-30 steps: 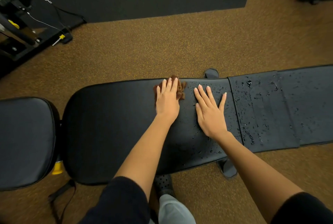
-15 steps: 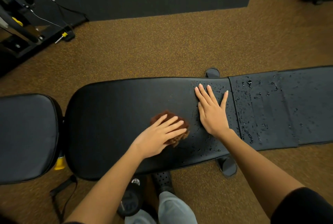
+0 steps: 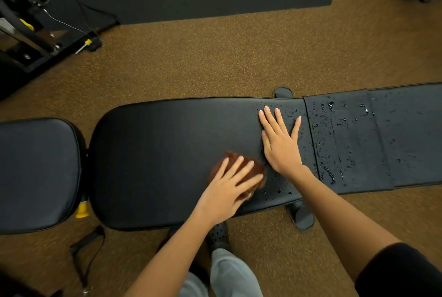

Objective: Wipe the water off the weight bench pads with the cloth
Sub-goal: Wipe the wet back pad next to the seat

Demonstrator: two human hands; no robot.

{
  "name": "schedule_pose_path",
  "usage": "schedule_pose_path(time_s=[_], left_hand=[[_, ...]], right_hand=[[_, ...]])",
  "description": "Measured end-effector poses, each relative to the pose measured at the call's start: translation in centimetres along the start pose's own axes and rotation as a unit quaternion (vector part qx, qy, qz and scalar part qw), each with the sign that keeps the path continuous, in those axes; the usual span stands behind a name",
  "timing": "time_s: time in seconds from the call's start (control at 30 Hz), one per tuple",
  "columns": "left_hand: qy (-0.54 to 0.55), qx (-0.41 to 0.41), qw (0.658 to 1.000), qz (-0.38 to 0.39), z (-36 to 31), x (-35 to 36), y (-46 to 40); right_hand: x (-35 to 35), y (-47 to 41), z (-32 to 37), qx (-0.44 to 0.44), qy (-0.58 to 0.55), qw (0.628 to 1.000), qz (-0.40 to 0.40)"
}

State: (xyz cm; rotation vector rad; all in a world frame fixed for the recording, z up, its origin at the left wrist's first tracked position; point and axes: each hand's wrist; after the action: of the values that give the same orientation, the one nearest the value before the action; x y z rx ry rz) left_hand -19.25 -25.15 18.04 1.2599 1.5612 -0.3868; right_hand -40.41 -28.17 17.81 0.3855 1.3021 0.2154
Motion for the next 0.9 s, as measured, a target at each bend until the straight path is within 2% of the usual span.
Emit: schedule_pose_path(time_s=[0.07,0.13,0.33,0.43,0.5,0.6,0.67,0.7,0.83,0.9], left_hand=[[-0.023,0.030,0.999,0.026,0.7,0.4,1.1],[-0.025,0.012,0.999,0.034,1.5,0.2,1.7],[0.026,-0.190,0.981,0.015,3.1,-0.1,2.4],[0.053,-0.290,0.956,-0.007,4.4,-1.1,2.3],[0.085,-0.350,0.933,0.005,4.8,-2.0,1.8],[0.170,-0.397,0.902,0.003,3.9,-2.8,0.5],[0.223,-0.395,0.891,-0.018,2.8,-2.9,-0.3],[0.220,-0.380,0.898,-0.022,2.2,-2.8,-0.5],[0.115,-0.239,0.964,0.000,-0.3,-1.4,0.0],[0.069,-0.158,0.985,0.015,-2.1,0.0,0.6]], right_hand=[[0.0,0.0,0.0,-0.002,0.006,1.000,0.006],[-0.1,0.1,-0.1,-0.002,0.006,1.000,0.014],[-0.6,0.1,0.2,0.008,0.001,0.999,0.039],[-0.9,0.0,0.5,0.016,0.005,0.999,0.048],[-1.1,0.0,0.4,0.022,0.008,0.998,0.057],[-1.5,0.0,0.7,0.029,0.016,0.997,0.071],[-1.8,0.0,0.9,0.035,0.017,0.996,0.084],[-1.9,0.0,1.0,0.039,0.020,0.995,0.087],[-2.3,-0.3,1.2,0.041,0.031,0.993,0.106],[-2.5,-0.3,1.3,0.045,0.031,0.991,0.120]])
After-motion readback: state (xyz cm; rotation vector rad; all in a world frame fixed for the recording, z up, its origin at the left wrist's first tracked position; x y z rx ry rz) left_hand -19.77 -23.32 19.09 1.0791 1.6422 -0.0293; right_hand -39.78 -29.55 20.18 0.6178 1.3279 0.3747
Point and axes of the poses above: each hand's wrist, its own y-axis away from the middle knuckle, its own x-axis out of the palm, z = x × y, and after that the axes turned 12 degrees about z, right-handed
